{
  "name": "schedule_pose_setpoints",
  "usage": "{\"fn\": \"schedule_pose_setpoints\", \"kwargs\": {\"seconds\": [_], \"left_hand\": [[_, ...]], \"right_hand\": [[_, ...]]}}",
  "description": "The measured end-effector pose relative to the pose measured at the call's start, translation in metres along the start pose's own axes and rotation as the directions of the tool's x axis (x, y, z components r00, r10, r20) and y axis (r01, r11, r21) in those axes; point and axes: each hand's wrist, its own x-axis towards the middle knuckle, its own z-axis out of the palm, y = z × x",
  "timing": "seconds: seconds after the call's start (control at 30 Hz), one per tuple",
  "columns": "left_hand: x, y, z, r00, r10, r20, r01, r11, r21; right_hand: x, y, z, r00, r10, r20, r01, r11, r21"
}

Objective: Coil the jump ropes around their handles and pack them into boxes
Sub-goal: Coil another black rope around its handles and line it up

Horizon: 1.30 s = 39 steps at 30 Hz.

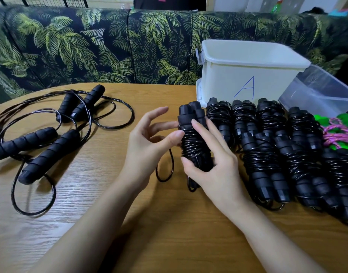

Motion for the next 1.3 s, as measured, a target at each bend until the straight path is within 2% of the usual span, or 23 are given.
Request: {"fn": "schedule_pose_setpoints", "kwargs": {"seconds": [0.2, 0.4, 0.57, 0.77, 1.0, 1.2, 1.3], "left_hand": [[0.002, -0.003, -0.005, 0.997, -0.054, 0.055, 0.054, 0.999, 0.009], [0.002, -0.005, -0.004, 1.0, -0.021, 0.015, 0.019, 0.996, 0.083], [-0.002, -0.004, 0.001, 1.0, -0.015, -0.001, 0.015, 0.992, 0.126], [0.001, -0.004, -0.001, 1.0, 0.007, 0.007, -0.008, 0.988, 0.156], [0.0, -0.004, -0.001, 1.0, -0.01, 0.011, 0.008, 0.988, 0.153], [0.0, 0.0, 0.0, 0.996, -0.062, 0.064, 0.06, 0.998, 0.027], [0.001, 0.0, -0.003, 0.991, -0.057, 0.12, 0.054, 0.998, 0.03]], "right_hand": [[0.001, -0.001, -0.001, 0.997, 0.043, 0.067, -0.049, 0.995, 0.089], [0.0, -0.001, 0.003, 0.999, -0.028, 0.04, 0.032, 0.992, -0.12], [0.0, 0.005, 0.003, 0.996, -0.087, -0.01, 0.079, 0.937, -0.34], [-0.001, 0.007, 0.003, 0.997, -0.06, -0.042, 0.052, 0.984, -0.168], [0.002, 0.002, -0.002, 0.999, -0.031, -0.027, 0.029, 0.998, -0.063], [0.001, -0.003, -0.003, 1.0, 0.02, -0.006, -0.019, 0.998, 0.056], [0.002, -0.005, -0.004, 0.999, 0.027, 0.019, -0.03, 0.99, 0.135]]}}
